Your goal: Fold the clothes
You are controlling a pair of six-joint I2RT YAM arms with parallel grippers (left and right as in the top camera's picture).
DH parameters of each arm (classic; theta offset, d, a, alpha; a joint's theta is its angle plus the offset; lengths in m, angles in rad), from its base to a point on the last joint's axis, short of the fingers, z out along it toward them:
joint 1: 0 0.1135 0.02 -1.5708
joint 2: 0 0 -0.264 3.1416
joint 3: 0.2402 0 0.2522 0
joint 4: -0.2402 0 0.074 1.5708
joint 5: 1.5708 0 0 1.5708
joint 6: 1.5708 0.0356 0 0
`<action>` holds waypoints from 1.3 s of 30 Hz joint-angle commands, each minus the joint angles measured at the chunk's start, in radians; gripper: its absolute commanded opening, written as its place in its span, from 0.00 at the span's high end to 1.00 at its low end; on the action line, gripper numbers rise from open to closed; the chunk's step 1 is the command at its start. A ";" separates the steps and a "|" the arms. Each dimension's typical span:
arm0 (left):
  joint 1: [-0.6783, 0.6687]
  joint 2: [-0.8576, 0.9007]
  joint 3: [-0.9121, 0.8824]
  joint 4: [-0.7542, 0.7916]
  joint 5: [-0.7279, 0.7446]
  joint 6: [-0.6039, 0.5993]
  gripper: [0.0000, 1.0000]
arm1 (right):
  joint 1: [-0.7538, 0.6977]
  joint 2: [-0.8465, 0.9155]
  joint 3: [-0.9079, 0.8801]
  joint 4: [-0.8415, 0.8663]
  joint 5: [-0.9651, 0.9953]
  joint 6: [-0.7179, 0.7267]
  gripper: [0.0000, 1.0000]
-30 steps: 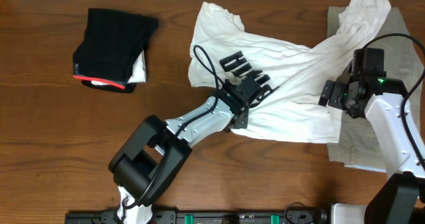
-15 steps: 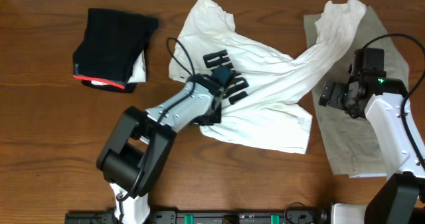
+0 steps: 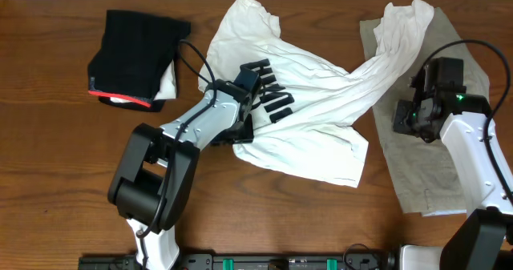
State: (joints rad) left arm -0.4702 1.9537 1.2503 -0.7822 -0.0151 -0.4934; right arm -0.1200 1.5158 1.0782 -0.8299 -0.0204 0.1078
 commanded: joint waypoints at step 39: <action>-0.175 0.053 0.002 0.379 0.137 0.003 0.02 | -0.031 0.459 -0.035 0.369 0.087 -0.053 0.94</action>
State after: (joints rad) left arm -0.6525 1.9835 1.2648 -0.3935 0.1295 -0.4957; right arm -0.1200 1.8721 1.0634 -0.4740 -0.0841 -0.0166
